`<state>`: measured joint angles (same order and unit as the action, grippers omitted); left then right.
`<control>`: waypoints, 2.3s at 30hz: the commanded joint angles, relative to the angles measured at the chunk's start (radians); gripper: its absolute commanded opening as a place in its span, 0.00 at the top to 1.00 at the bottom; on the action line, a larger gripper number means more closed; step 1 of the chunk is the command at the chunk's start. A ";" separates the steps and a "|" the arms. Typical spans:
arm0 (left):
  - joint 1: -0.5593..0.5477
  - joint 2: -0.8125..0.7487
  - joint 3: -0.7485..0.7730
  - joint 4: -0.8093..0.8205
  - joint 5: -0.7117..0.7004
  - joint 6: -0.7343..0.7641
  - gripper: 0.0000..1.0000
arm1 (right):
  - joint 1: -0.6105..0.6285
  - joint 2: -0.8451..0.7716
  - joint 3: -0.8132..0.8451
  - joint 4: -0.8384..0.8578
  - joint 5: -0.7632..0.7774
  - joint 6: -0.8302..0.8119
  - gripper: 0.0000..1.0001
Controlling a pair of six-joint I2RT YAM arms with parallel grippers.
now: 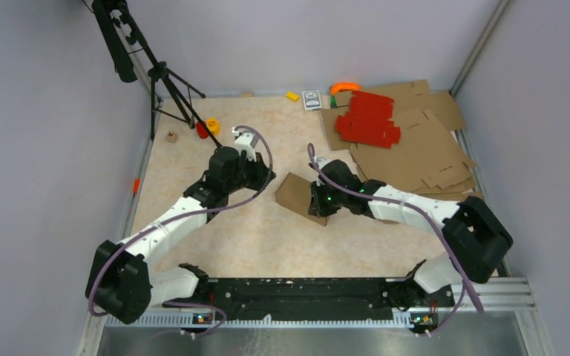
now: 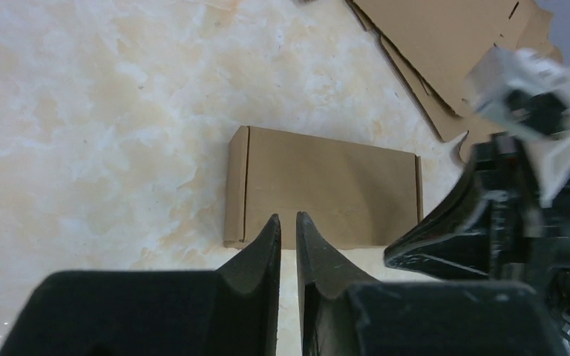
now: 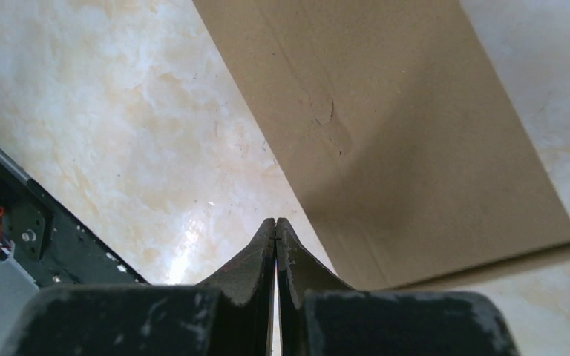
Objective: Fold the paper box
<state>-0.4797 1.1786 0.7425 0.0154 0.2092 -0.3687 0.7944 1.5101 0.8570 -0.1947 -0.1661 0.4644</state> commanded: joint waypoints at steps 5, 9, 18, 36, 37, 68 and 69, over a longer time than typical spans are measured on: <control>-0.027 0.083 -0.009 0.044 0.094 -0.020 0.88 | -0.070 -0.286 0.029 -0.289 0.356 0.050 1.00; -0.027 0.060 -0.032 0.054 0.064 -0.024 0.88 | -0.193 -0.262 0.025 -0.526 0.645 0.206 1.00; -0.027 -0.031 -0.027 -0.008 -0.056 -0.027 0.90 | -0.162 -0.007 0.086 -0.493 0.556 0.406 1.00; -0.022 -0.128 -0.097 -0.063 -0.162 -0.037 0.88 | -0.087 -0.056 0.184 0.166 -0.020 0.075 1.00; -0.022 -0.093 -0.090 -0.052 -0.149 -0.035 0.87 | -0.094 -0.101 0.149 0.172 0.010 0.067 1.00; 0.497 0.083 0.011 0.001 -0.285 -0.124 0.17 | -0.487 -0.423 -0.154 0.331 0.510 -0.054 0.32; 0.497 0.044 -0.009 0.038 -0.302 -0.106 0.04 | -0.488 -0.429 -0.195 0.415 0.549 -0.096 0.25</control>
<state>0.0166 1.3750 0.7731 -0.1020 -0.0891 -0.5591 0.3054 1.1042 0.7738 -0.0860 0.2443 0.4744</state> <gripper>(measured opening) 0.775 0.620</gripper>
